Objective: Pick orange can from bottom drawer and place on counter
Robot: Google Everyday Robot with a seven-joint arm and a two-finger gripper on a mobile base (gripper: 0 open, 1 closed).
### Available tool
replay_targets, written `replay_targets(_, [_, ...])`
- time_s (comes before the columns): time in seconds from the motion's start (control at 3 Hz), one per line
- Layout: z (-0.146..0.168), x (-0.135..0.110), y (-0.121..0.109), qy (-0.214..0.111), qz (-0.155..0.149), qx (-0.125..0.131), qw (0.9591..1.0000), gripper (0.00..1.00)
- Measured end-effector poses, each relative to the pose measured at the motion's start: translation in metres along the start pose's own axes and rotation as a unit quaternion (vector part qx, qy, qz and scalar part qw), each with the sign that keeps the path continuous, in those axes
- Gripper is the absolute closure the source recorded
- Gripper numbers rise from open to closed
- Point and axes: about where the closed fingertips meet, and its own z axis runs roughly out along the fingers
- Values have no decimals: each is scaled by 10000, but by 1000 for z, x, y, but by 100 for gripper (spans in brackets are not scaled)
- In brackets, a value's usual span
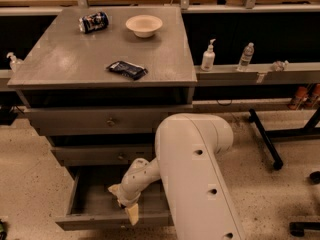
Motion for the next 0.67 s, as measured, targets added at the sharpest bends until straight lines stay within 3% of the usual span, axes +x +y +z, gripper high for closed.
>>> replay_targets(0.67, [17,35,-28,414,-253,159,9987,0])
